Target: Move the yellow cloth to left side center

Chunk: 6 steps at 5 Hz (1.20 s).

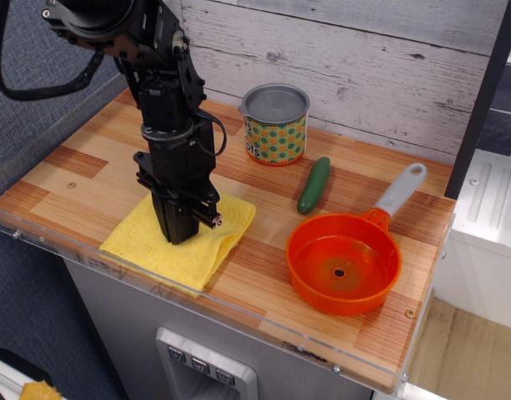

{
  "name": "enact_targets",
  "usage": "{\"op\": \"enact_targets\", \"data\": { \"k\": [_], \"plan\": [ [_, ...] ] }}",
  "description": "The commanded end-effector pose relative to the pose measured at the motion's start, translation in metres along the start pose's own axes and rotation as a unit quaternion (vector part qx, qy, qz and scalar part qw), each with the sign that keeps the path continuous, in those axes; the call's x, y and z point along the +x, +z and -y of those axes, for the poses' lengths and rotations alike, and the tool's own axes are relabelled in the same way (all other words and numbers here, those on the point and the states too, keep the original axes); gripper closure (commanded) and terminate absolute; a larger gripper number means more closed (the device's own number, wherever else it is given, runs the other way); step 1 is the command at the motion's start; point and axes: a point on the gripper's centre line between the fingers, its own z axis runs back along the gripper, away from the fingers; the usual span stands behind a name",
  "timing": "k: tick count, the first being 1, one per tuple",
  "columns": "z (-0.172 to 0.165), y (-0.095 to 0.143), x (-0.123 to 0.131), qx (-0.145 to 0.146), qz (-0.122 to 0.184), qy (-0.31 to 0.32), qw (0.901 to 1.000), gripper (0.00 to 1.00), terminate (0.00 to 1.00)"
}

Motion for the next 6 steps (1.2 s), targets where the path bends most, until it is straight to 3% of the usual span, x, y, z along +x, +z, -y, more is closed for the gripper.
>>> {"op": "enact_targets", "data": {
  "k": [1, 6],
  "plan": [
    [-0.037, -0.003, 0.0, 0.021, -0.025, 0.003, 0.9995, 1.0, 0.0],
    [-0.115, 0.01, 0.011, 0.052, -0.003, 0.028, 0.9983, 1.0, 0.0]
  ]
}}
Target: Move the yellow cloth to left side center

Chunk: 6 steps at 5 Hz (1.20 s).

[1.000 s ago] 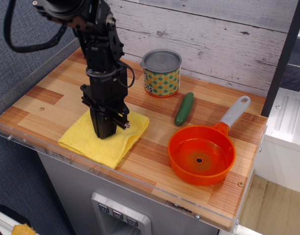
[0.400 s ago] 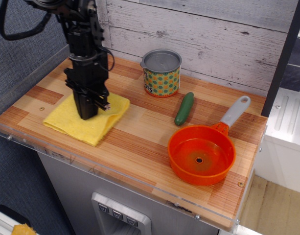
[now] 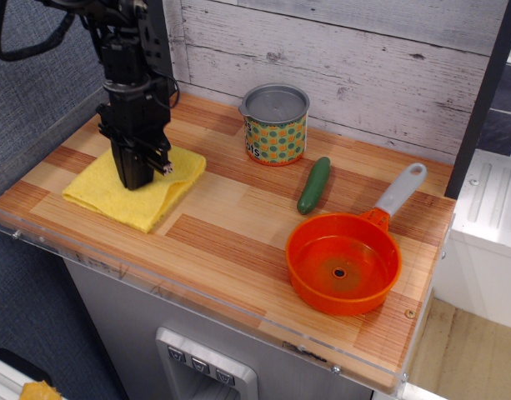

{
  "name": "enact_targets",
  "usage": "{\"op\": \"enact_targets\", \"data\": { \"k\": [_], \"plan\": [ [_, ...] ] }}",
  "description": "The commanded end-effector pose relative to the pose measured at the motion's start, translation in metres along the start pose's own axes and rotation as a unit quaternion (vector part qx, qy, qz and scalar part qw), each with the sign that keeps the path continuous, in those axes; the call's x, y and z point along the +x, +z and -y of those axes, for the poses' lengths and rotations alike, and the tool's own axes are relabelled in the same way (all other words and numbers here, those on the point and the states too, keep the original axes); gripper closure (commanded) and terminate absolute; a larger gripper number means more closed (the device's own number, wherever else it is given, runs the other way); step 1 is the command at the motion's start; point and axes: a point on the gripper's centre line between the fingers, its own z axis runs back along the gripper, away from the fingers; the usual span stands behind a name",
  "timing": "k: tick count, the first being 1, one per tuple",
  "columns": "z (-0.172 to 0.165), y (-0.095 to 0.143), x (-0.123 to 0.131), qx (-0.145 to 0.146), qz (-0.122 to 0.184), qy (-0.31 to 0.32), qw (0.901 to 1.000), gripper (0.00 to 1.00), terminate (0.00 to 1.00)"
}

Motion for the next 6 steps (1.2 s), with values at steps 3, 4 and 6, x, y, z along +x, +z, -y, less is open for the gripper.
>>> {"op": "enact_targets", "data": {
  "k": [3, 4, 6],
  "plan": [
    [-0.051, 0.007, 0.013, 0.046, 0.011, -0.035, 0.9983, 1.0, 0.0],
    [-0.052, 0.015, 0.009, 0.045, 0.035, -0.019, 0.9982, 1.0, 0.0],
    [-0.053, 0.042, 0.009, 0.049, 0.063, -0.001, 0.9968, 0.0, 0.0]
  ]
}}
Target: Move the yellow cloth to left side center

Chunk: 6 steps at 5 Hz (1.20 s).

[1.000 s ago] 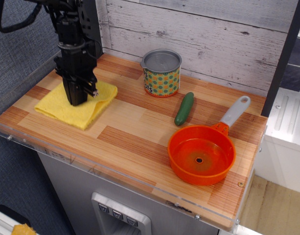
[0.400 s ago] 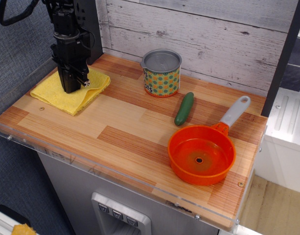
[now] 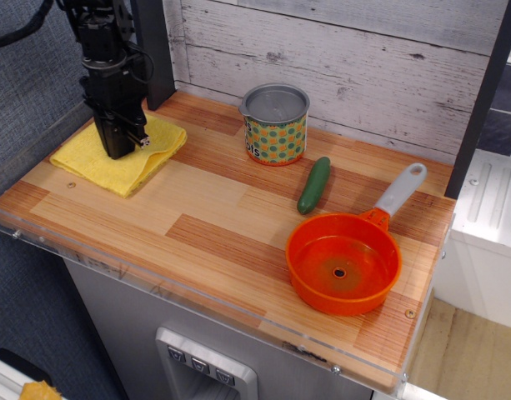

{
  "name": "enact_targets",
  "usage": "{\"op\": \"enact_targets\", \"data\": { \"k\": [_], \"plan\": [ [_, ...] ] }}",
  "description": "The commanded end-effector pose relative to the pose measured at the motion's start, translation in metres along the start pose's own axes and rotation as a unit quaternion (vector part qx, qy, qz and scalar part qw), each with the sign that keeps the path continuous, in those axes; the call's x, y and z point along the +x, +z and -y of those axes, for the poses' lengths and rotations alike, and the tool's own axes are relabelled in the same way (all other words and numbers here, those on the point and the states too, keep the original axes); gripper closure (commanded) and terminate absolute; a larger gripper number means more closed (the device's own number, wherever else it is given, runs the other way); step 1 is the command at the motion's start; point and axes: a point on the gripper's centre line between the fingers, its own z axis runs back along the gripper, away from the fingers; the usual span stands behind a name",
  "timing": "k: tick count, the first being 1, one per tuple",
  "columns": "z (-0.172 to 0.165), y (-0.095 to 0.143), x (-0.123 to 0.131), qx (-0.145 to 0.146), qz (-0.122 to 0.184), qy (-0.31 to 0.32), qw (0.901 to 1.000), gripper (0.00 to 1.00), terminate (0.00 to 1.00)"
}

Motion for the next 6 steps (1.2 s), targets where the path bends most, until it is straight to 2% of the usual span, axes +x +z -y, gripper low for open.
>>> {"op": "enact_targets", "data": {
  "k": [1, 2, 3, 4, 5, 6],
  "plan": [
    [-0.014, 0.044, 0.001, 0.022, 0.048, 0.014, 0.9985, 0.0, 0.0],
    [-0.015, 0.057, 0.002, 0.04, 0.06, 0.013, 0.9973, 0.0, 0.0],
    [-0.012, 0.071, 0.006, 0.054, 0.06, 0.01, 0.9967, 0.0, 0.0],
    [-0.001, 0.086, 0.005, 0.056, 0.049, 0.007, 0.9972, 0.0, 0.0],
    [0.015, 0.092, -0.009, 0.022, 0.034, 0.024, 0.9989, 0.0, 0.0],
    [0.038, 0.102, -0.023, 0.002, 0.013, 0.04, 0.9991, 0.0, 0.0]
  ]
}}
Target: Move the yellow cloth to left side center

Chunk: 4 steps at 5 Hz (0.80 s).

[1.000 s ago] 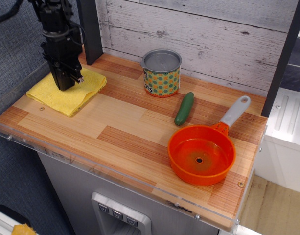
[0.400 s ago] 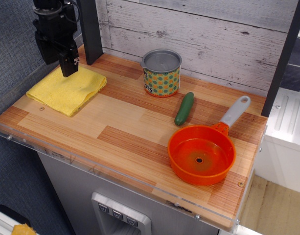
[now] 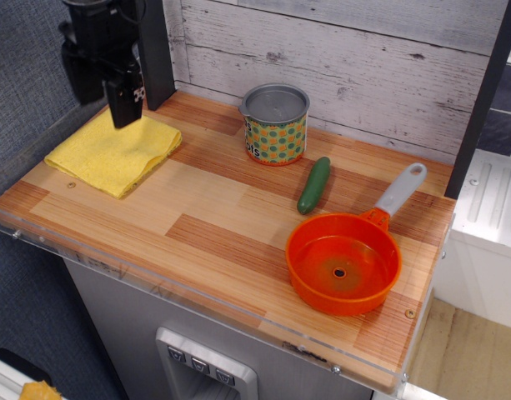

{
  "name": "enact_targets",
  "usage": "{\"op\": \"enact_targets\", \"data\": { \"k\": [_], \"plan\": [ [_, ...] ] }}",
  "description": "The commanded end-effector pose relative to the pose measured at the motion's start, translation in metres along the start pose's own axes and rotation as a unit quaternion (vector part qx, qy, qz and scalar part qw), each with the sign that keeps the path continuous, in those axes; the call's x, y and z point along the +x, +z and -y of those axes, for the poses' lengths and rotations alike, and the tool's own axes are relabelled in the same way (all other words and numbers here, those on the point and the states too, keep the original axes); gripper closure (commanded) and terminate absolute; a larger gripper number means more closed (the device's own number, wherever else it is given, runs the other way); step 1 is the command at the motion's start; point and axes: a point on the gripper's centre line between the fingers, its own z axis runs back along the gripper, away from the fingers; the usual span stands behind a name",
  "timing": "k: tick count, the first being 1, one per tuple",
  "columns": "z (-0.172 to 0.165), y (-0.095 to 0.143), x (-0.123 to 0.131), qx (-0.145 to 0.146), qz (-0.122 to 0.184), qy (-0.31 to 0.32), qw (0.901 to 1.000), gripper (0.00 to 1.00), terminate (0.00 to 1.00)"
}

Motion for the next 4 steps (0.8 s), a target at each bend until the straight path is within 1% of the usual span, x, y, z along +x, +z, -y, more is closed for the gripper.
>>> {"op": "enact_targets", "data": {
  "k": [1, 2, 3, 4],
  "plan": [
    [0.047, 0.034, -0.017, -0.019, 0.034, 0.002, 0.9993, 0.0, 0.0],
    [0.093, 0.046, -0.006, -0.024, 0.053, -0.061, 0.9965, 0.0, 0.0],
    [0.139, 0.059, 0.009, -0.048, 0.073, -0.14, 0.9863, 0.0, 0.0],
    [0.187, 0.07, 0.012, -0.057, 0.086, -0.18, 0.9783, 0.0, 0.0]
  ]
}}
